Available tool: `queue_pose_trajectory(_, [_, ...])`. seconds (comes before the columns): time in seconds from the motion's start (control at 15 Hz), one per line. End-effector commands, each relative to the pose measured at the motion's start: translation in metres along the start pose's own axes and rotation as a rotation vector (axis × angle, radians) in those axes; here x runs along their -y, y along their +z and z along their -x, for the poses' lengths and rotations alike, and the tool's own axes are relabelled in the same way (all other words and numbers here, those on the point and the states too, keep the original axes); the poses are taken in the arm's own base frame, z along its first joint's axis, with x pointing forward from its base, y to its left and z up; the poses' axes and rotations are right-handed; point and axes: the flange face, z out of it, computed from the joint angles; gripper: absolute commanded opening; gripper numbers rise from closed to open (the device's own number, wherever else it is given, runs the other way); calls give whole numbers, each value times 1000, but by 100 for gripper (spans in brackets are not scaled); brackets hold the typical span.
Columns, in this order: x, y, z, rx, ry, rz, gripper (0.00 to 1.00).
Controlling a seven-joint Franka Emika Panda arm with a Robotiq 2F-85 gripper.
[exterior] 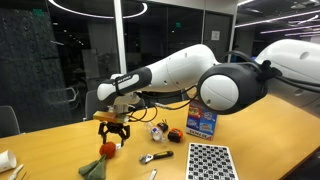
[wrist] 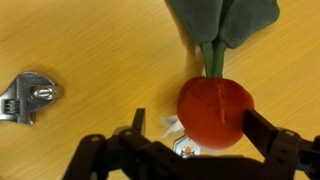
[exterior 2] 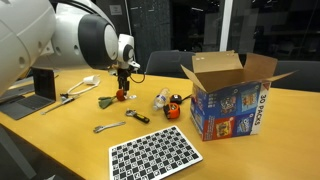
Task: Put the plush toy in the box
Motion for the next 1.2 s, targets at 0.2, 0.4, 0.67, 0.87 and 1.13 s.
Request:
queue_pose_trajectory(0.2, [6,14,0,17,13,12,100])
queue_pose_trajectory(0.4, [5,24,1,31,4,22,100])
queue_pose_trajectory(0.67, [3,34,0,30,-2,25,58])
queue_pose_trajectory(0.87, [1,35,-1,36,0,25,36])
queue_pose_trajectory(1.13, [-4,28,-6,35,10,32,16])
